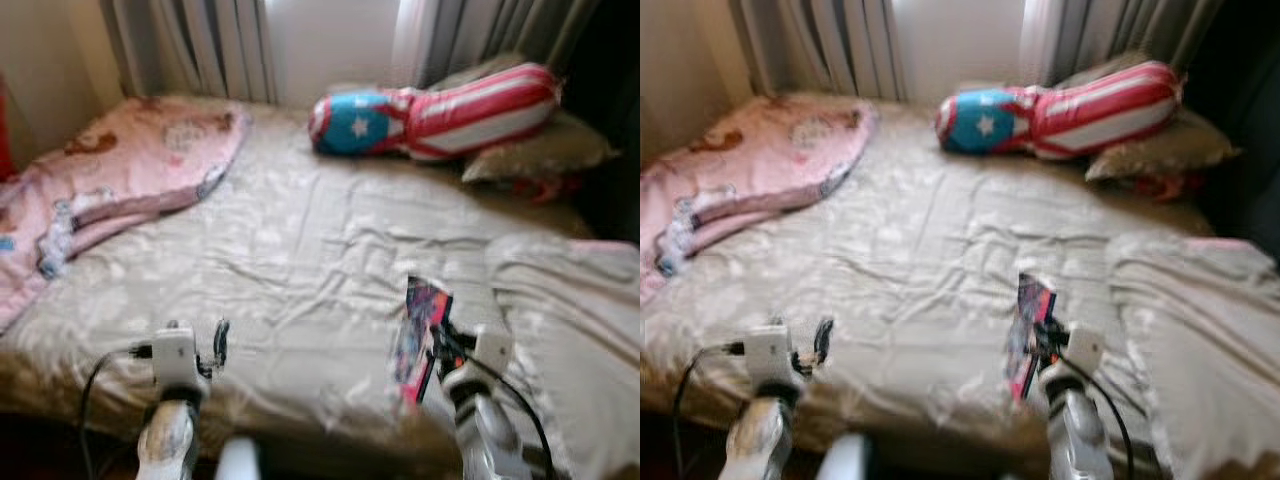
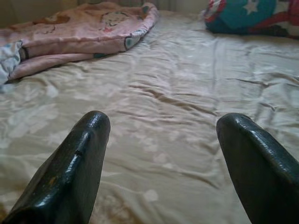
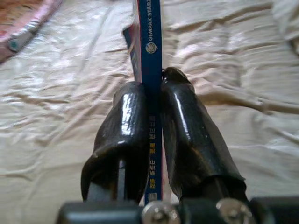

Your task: Clean up the room

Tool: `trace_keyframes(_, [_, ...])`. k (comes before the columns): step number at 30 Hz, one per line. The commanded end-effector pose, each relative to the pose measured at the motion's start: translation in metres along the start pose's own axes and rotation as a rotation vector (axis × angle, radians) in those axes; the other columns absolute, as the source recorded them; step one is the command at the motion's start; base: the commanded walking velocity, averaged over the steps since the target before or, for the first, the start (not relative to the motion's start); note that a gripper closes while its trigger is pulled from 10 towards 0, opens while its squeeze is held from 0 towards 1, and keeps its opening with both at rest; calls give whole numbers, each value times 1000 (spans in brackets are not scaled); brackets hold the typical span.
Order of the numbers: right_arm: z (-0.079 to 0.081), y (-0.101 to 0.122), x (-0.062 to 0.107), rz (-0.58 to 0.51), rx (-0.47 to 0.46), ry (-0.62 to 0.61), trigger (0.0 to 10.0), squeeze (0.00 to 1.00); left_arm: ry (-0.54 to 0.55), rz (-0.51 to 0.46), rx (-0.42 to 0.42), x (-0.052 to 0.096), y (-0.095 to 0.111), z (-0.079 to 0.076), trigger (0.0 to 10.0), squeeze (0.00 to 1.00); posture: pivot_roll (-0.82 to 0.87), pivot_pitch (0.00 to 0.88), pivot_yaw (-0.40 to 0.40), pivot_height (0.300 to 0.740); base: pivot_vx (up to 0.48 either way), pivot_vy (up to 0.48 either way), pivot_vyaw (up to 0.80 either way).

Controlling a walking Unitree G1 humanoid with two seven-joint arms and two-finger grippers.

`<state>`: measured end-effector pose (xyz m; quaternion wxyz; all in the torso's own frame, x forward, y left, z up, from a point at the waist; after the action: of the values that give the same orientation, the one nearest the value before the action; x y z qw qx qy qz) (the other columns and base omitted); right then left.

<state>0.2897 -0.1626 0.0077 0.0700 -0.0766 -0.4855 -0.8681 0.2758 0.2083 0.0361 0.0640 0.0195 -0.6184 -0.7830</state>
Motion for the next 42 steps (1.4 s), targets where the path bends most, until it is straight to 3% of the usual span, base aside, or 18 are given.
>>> trace_keyframes(1, [9, 12, -6, -43, 11, 43, 10000, 0, -16, -39, 16, -8, 12, -4, 10000, 0, 8, 0, -86, 646, 0, 0, 0])
trace_keyframes(26, [15, 11, -8, -39, 4, 67, 10000, 0, -24, -59, 15, -9, 18, -3, 10000, 0, 17, 0, -84, 646, 301, 0, 0])
trace_keyframes(32, [18, 11, -15, -29, -10, 64, 10000, 0, -30, -62, 4, -7, 20, -3, 10000, 0, 32, 0, -76, 646, 0, 0, 0])
trace_keyframes(35, [16, 12, -17, -28, -34, 50, 10000, 0, -32, -64, 1, -5, 21, -2, 10000, 0, 36, 0, -71, 646, 0, 0, 0])
trace_keyframes(37, [13, 12, -25, -16, -137, 1, 10000, 0, -38, -60, -11, -3, 20, 0, 10000, 0, 45, 0, -65, 646, 0, 0, 0])
trace_keyframes(41, [16, 12, -32, -3, -233, -25, 10000, 0, -40, -56, -19, 1, 20, 2, 10000, 0, 58, 0, -62, 646, 0, 0, 0])
trace_keyframes(42, [21, 14, -37, -3, -306, -22, 10000, 0, -43, -55, -24, 3, 20, 3, 10000, 0, 81, 0, -58, 646, 0, 0, 0])
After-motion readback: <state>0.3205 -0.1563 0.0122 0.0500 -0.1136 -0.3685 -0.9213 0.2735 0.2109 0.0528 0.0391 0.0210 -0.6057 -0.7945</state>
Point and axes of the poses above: a point about 5 cm out from each wrist's last joint towards the gripper, its own x axis pointing back from the gripper into the wrist, its own y axis along the axis of the wrist's last joint, z = x × y, the point moved 2 cm from there along -x, pointing out of the wrist towards the gripper, and after that the axes turned 11 degrees about -x, right-handed, at the moved point
